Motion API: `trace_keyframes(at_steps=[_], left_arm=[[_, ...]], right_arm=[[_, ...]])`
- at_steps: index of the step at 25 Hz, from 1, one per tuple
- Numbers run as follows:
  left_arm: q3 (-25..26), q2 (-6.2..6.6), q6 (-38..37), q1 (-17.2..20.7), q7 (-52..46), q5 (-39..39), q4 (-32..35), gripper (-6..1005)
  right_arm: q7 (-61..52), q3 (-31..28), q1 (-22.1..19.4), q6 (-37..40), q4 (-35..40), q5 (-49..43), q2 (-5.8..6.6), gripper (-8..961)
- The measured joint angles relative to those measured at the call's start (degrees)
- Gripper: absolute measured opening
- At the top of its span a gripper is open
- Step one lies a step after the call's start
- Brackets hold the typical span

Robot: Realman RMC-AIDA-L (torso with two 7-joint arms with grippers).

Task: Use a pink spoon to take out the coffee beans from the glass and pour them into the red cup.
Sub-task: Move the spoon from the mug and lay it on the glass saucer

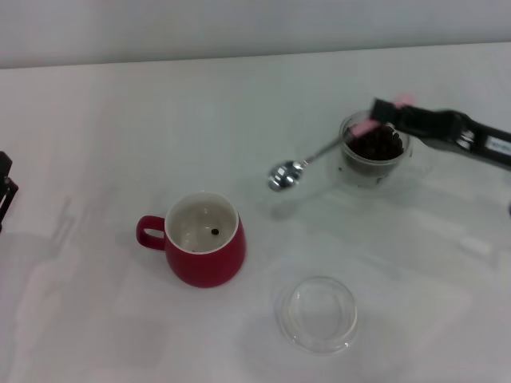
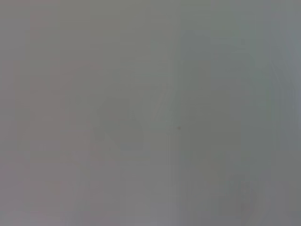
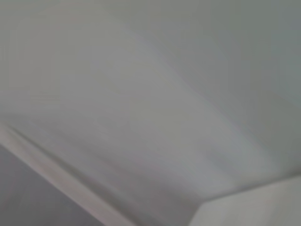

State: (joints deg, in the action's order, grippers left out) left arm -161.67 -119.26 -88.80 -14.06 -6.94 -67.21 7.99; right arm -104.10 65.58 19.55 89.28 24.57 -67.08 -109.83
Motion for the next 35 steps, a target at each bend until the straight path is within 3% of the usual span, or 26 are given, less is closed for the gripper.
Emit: trace_keyframes(at_steps=[5,9,14,35], left_arm=[[0.0,0.00,0.0,0.0,0.0,0.0,0.0,800],[0.0,0.00,0.0,0.0,0.0,0.0,0.0,800],[0.0,-0.02,0.3,-0.1,0.0,0.0,0.0,800],[0.0,-0.10,0.7,-0.1,0.0,0.0,0.0,799]], right_arm=[[0.3,0.0,-4.8,2.2,-3.1,-0.6,1.91,292],[0.5,-0.1,-8.0,2.6,-3.8,-2.2,2.44,295],[3.9,0.1,-10.1,2.7,-3.9,-5.7,1.59,298],[6.5,0.5,-6.7,-4.1,-3.3,-15.6,-0.97,310]])
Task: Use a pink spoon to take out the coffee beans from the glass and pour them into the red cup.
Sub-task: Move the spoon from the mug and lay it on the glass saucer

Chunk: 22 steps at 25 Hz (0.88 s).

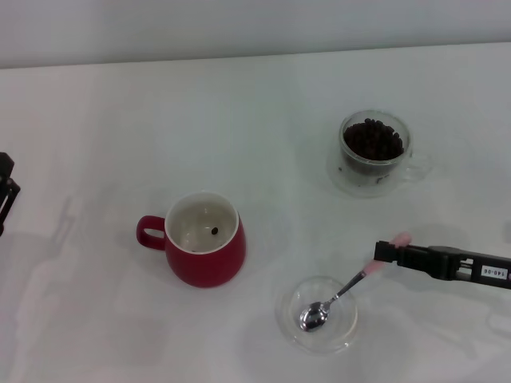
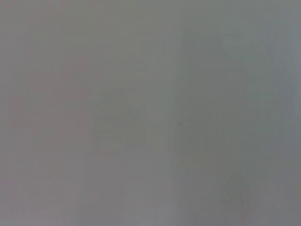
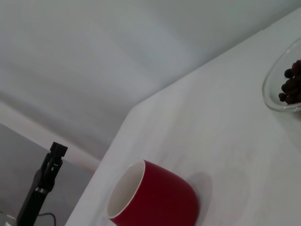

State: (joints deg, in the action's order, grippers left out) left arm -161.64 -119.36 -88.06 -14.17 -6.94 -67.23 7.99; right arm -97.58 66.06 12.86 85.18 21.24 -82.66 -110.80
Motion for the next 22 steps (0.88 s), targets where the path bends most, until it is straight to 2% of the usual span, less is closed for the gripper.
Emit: trace_keyframes(at_steps=[22], left_arm=[[0.0,0.00,0.0,-0.4,0.0,0.0,0.0,800]], right_arm=[[0.1,0.8,2.1,-1.0,-0.2,-3.0,-1.31,323]])
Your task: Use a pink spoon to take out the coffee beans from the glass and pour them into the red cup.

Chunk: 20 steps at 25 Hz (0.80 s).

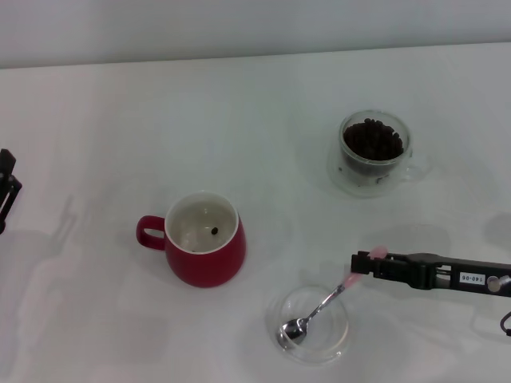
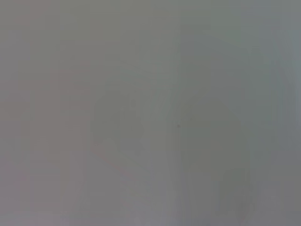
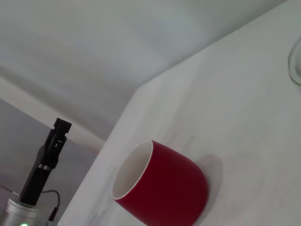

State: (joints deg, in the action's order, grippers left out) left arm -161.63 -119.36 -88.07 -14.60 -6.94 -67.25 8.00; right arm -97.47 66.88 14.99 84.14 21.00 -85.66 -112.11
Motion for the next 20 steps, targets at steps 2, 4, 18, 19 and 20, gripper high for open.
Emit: trace_keyframes(at_steps=[2,4,18,19,20], left_arm=[[0.0,0.00,0.0,0.0,0.0,-0.1,0.0,800],[0.0,0.00,0.0,0.0,0.0,-0.4,0.0,800],[0.0,0.00,0.0,0.2,-0.2,-0.6,0.0,800],[0.0,0.00,0.0,0.2,-0.2,-0.6,0.0,800],[0.0,0.00,0.0,0.3,-0.2,-0.6,0.0,800]], right_arm=[[0.0,0.0,0.0,-0.1,0.0,-0.1,-0.03,324],[0.0,-0.1,0.1,-0.3,0.2,-0.1,-0.12,334],[5.2,-4.1,0.6,-6.3,0.6,0.4,-0.12,532],[5.8,-5.4,0.6,-6.3,0.6,0.4,-0.17,581],[6.3,-6.7,0.5,-6.2,0.6,0.4,-0.21,630]])
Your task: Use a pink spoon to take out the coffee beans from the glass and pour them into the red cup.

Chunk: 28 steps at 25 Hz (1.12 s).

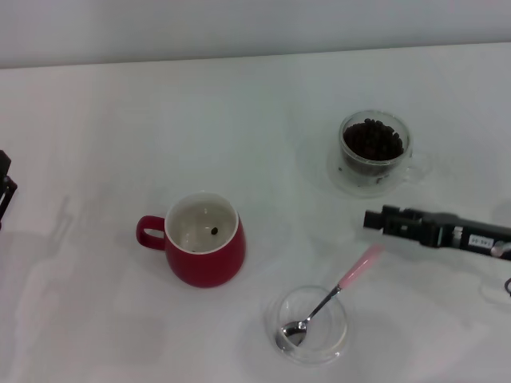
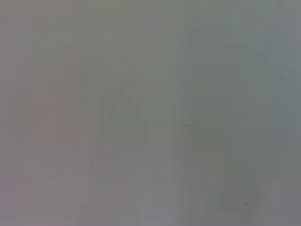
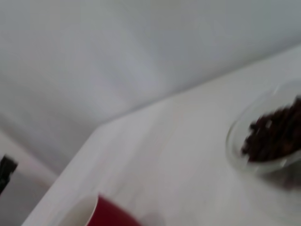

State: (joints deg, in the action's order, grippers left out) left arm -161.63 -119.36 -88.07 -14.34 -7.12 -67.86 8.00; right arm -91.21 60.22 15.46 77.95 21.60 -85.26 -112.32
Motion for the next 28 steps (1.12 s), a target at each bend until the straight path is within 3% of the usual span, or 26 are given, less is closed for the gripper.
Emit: trace_keyframes(at_steps=[4,7,10,13,21,28], left_arm=[[0.0,0.00,0.0,0.1,0.0,0.0,0.0,800],[0.0,0.00,0.0,0.1,0.0,0.0,0.0,799],[0.0,0.04,0.0,0.1,0.0,0.0,0.0,799],[0.0,0.08,0.0,-0.1,0.0,0.0,0.0,799],[0.1,0.10,0.4,-0.1,0.0,-0.1,0.0,799],[0.1,0.01,1.5,0.0,-1.2,-0.8,0.3,799]], right_arm=[[2.3,-5.5,-0.6,0.7,0.1,0.0,-0.16,777],[7.4,-11.0,-1.2,1.9,0.1,0.0,-1.15,875],[14.8,-17.1,-1.2,3.2,-2.3,2.0,-2.19,875],[25.0,-20.6,-0.9,5.5,-7.7,9.3,-2.36,876],[66.6,-21.5,0.1,12.6,-22.5,30.3,-2.75,876],[71.2,-21.6,0.5,10.0,-25.5,34.2,-2.88,876]])
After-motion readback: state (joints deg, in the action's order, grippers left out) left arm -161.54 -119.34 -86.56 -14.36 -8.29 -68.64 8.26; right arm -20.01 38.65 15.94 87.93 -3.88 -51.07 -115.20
